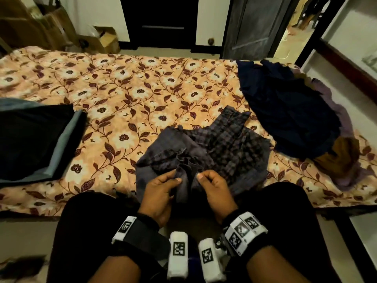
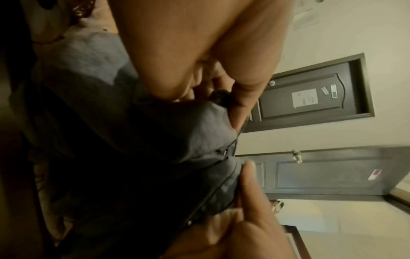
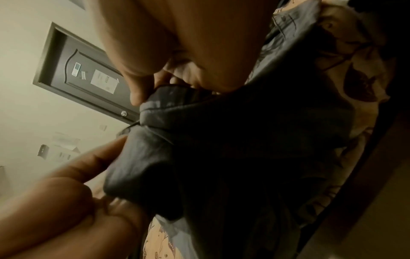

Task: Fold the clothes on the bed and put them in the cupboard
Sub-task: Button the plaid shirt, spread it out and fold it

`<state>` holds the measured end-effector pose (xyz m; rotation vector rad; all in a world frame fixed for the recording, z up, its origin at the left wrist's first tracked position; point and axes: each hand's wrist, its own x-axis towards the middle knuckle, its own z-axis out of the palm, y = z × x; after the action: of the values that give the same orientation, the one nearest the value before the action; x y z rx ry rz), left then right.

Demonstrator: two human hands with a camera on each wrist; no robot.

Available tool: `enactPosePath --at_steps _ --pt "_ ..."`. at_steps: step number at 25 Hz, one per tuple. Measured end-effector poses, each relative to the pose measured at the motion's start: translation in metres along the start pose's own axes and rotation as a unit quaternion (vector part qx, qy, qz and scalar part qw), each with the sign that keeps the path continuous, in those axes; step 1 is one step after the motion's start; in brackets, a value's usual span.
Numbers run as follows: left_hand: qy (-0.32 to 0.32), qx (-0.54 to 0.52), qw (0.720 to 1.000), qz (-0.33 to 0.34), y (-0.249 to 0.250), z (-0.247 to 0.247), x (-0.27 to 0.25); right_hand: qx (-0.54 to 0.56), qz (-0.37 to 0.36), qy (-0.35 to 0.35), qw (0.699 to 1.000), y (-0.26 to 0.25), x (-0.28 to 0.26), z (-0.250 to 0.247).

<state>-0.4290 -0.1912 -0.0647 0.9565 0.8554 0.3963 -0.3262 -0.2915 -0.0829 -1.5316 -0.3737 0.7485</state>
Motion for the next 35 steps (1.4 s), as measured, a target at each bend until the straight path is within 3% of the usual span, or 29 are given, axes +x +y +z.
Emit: enactPosePath --at_steps 2,5,10,12,16,18,23,25,27,30,35 --pt "-0.021 -0.02 0.999 0.017 0.002 -0.004 0.002 0.071 0.018 0.025 0.997 -0.004 0.002 -0.002" --pt "0.025 0.097 0.99 0.098 -0.007 -0.012 0.009 0.18 0.055 0.031 0.982 -0.017 0.003 -0.012" --pt "0.048 0.211 0.963 0.159 -0.007 -0.013 0.01 0.217 0.048 0.015 0.975 -0.015 -0.002 -0.008" --pt "0.099 0.254 0.945 0.183 -0.006 -0.019 0.012 0.258 0.049 0.012 0.965 -0.018 -0.004 -0.007" --pt "0.15 0.199 0.939 0.236 0.004 -0.027 0.008 0.238 0.08 -0.066 0.966 -0.03 -0.011 -0.011" --pt "0.164 0.177 0.928 0.282 0.009 -0.025 0.001 0.203 0.06 -0.09 0.973 -0.031 -0.012 -0.012" --pt "0.218 0.004 0.917 0.333 0.018 -0.024 -0.004 0.122 0.017 0.015 0.992 -0.02 -0.003 -0.02" --pt "0.184 0.029 0.924 0.333 0.014 -0.025 0.0 0.117 0.025 0.01 0.993 -0.018 -0.002 -0.021" --pt "0.088 0.085 0.938 0.324 0.008 -0.02 -0.001 0.128 0.023 -0.015 0.991 -0.02 -0.005 -0.018" --pt "-0.034 0.208 0.917 0.337 -0.003 -0.008 -0.005 0.076 -0.025 0.0 0.997 -0.019 -0.007 -0.015" --pt "-0.055 0.212 0.937 0.273 -0.01 -0.003 -0.004 -0.033 -0.073 0.026 0.996 -0.012 -0.006 -0.013"
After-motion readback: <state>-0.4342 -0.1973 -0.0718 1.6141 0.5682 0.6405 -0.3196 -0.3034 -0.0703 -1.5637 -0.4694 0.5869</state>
